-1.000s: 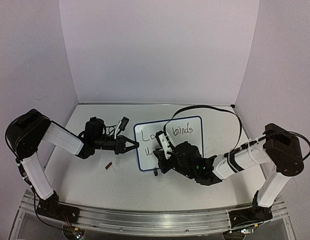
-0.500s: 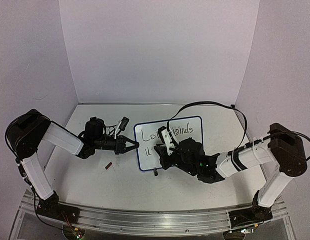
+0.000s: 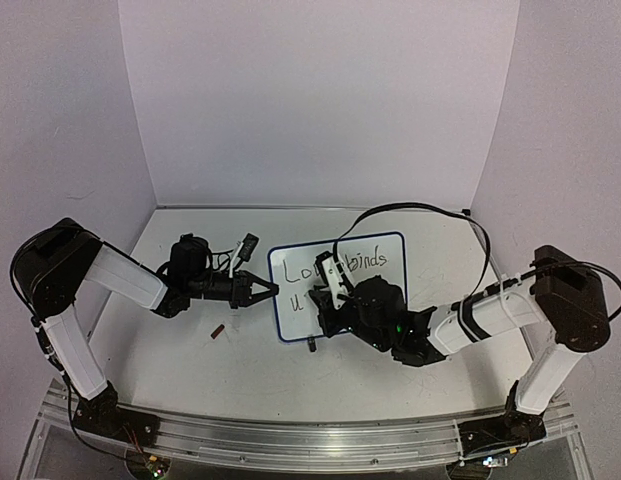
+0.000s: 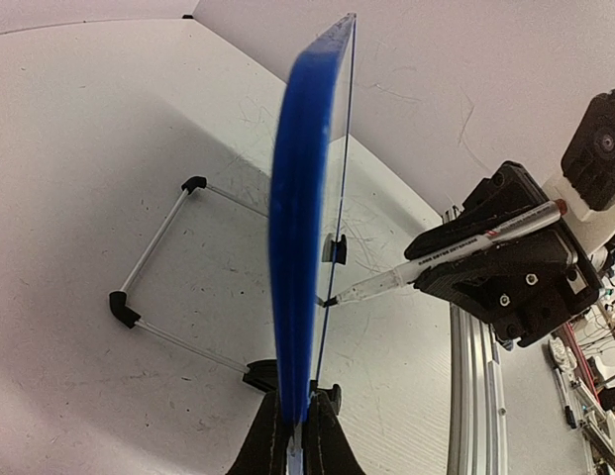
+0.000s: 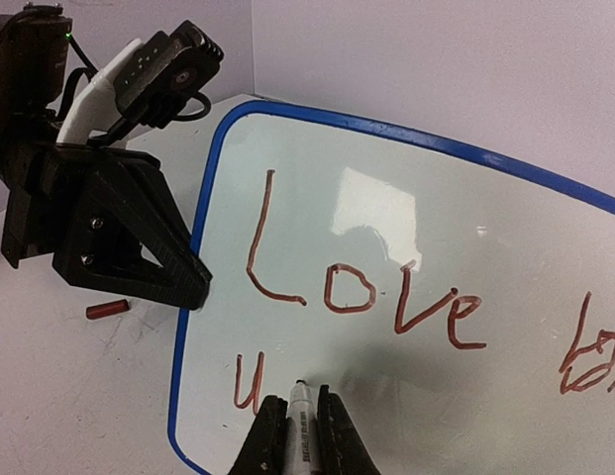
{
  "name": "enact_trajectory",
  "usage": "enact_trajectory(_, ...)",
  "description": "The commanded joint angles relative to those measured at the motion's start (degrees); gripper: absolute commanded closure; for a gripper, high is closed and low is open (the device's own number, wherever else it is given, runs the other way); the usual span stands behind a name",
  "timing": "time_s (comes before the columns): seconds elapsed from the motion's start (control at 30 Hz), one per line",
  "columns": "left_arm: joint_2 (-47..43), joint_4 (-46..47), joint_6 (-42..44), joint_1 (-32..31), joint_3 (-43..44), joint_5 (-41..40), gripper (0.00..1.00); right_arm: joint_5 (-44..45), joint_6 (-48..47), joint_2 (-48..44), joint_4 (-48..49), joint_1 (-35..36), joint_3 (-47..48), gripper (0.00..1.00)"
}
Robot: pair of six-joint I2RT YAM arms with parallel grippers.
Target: Write a sentence on the whiteboard
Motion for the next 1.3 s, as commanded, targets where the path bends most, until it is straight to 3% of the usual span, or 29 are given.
enact_trajectory(0.0,-1.9,1.8,1.4,-0.3,-0.1,-1.1,1.00,0.3,-0.8,1.6,2.3,-0.2,2.7,1.00)
enact_trajectory(0.53,-1.7,1.7,1.5,-0.2,0.2,-1.1,1.00,-2.2,1.6,1.5,-0.3,-0.2,0.7,1.00)
enact_trajectory(1.27,-2.1,1.7,1.4,-0.2,-0.2,-1.2,1.00,3.1,2.0,-1.4,-1.5,-0.2,-2.0,1.00)
